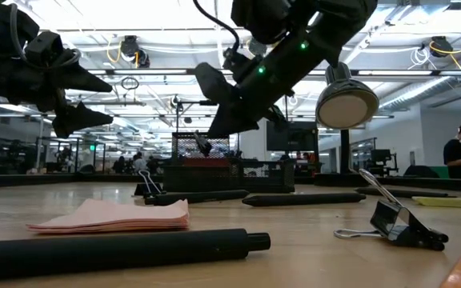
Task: Pick and place office supplies into organizer
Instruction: Put the black binder clip into the black desk organizer
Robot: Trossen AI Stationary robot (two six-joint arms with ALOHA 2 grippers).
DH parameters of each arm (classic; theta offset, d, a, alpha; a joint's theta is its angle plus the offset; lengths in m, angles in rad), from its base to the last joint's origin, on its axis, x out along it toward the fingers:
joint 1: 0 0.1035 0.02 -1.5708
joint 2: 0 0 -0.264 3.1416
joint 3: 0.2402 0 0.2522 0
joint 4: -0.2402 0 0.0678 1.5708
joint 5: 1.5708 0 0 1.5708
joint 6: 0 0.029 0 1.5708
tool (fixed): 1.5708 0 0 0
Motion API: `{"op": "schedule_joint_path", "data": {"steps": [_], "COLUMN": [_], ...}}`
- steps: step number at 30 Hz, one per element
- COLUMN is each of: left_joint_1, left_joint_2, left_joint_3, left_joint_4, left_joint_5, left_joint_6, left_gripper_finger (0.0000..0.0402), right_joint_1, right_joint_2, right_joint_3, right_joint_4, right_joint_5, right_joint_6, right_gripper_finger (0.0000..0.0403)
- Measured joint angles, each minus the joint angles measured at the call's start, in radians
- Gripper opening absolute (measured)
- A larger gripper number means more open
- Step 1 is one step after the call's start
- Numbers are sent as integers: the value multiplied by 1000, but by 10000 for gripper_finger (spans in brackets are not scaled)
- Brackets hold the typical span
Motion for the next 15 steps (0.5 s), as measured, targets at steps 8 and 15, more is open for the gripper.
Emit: {"op": "schedule_joint_path", "data": {"steps": [8,15], "left_joint_1": [0,0], "left_joint_2": [0,0], "left_joint_3": [0,0], "left_joint_4": [0,-1], "left_joint_5": [0,0], "left_joint_6": [-1,0], "left_gripper_finger": [351,351], "right_joint_1": [-15,-15], "right_joint_2": [9,9], "right_joint_3": [-1,-1], "right_joint_4": [0,-1], "right_joint_5": [-1,-25], "right_joint_6": [2,-1], "right_gripper_finger": [3,23]}}
